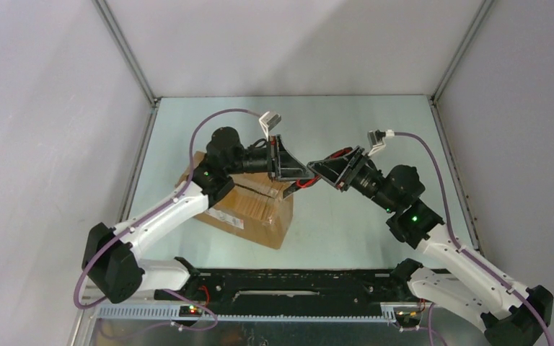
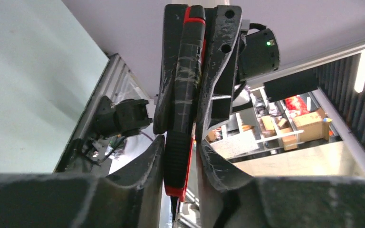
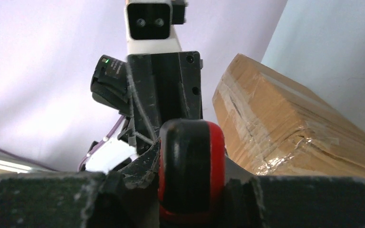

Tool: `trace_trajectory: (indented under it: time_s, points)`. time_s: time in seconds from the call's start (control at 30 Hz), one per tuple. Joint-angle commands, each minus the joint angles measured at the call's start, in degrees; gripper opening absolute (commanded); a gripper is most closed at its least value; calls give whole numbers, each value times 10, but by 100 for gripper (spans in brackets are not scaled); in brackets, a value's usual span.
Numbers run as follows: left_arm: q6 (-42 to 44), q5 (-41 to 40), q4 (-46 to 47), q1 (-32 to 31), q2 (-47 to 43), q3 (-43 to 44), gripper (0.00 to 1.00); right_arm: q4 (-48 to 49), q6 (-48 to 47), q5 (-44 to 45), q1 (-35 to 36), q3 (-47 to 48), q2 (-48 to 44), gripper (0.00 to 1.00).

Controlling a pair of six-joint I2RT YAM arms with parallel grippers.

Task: Unpack the express box
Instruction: Adjust the knife.

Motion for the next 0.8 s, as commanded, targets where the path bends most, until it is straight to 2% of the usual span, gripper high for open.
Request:
trace_trajectory:
  time_s: [0.0,0.07,0.17,0.27,0.5,0.63,0.77]
  points:
    - [-15,-5,-3,-4,-7,16,44,9,-27,69,3,-11,-4,0]
    - [-22,5,10,-4,-9,9,52,12,-29,73,-1,-15,-11,0]
    - [-54,24,52,-4,-13,-10,53,18,-29,73,-16,-20,-21,0]
    - [-52,33,49,-4,-14,-17,45,30,-25,59,-29,-20,-23,0]
    - [-70,39,58,-5,-4,-18,3,52,-18,45,-36,-20,-9,0]
    - [-70,41,60,-5,1,-9,0,75,-13,7,-38,-20,11,1]
    - [-3,58,-23,-6,2,24,0,74,-11,-37,-47,-17,20,29]
